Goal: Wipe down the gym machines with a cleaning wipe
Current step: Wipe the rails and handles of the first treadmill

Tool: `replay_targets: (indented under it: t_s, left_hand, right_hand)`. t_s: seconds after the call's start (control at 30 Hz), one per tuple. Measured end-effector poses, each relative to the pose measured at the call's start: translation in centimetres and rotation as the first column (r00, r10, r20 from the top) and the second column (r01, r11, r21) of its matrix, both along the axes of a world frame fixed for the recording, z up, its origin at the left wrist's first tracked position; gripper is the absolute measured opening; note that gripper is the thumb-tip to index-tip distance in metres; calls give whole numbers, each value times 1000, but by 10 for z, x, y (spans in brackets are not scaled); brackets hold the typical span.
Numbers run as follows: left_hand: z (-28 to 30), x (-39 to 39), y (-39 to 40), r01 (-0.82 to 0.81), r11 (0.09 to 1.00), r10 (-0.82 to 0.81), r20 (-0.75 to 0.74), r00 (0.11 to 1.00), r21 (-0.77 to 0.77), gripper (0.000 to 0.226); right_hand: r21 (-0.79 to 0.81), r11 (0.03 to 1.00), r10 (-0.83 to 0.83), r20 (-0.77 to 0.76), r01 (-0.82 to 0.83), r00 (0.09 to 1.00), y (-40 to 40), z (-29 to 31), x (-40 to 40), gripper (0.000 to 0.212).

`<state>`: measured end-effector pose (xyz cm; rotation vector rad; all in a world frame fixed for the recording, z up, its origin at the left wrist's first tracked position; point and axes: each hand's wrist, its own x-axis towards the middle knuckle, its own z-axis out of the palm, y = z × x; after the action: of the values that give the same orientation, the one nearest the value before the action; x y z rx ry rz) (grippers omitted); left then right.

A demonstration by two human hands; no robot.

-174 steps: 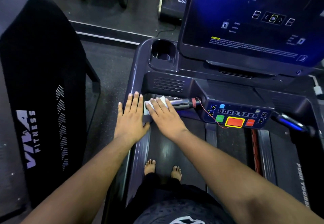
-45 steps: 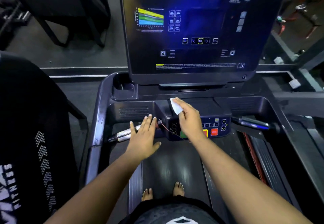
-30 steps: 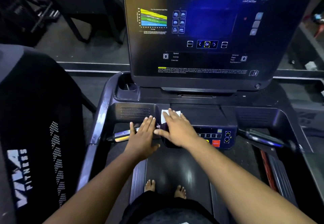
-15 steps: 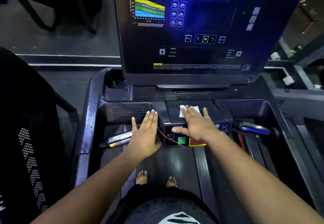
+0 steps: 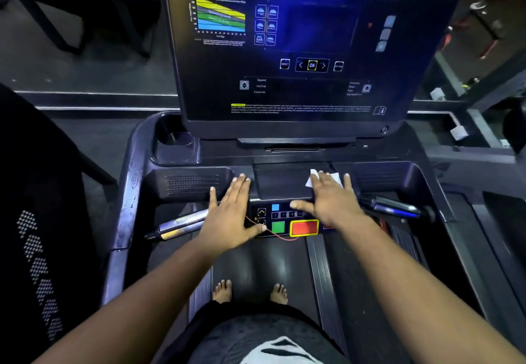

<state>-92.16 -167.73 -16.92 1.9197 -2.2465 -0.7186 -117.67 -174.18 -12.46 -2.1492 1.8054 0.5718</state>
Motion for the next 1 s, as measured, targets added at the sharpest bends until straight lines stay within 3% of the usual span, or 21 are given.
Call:
replay_targets:
  t_s: [0.1,0.17,0.37,0.6,0.73,0.83,1.0]
  left_hand:
    - [1,-2,-1,-2,1000,2,23,1000,7,124]
    - [1,-1,0,-3,1000,2,43,999,10,127]
    - [3,-3,0,-34,999,34,22,999,41,130]
    - [15,-11,-3,-24,999,20,102,995,35,124]
    - [22,-36,-9,95,994,-83,183,980,-58,112]
    - [26,-62,-21,203,977,-180,253,950,-66,106]
    - [25,-81,-31,229,973,-211,309,927,-23,101]
  right_hand:
    - [-87,996,32,83,-25,996,27,-3,19,149]
    - [-88,989,132,151,-120,980,34,-5,44,144]
    - [101,959,234,243,-265,941,-5,-4,75,117]
    - [67,996,57,39,-59,998,-7,3,-4,137]
    - [10,1000,-10,-26,10,1000,17,9,-30,135]
    - [42,996,-78,-11,78,997,-2,9,-41,137]
    - [192,975,-134,122,109,984,-47,4,-57,116]
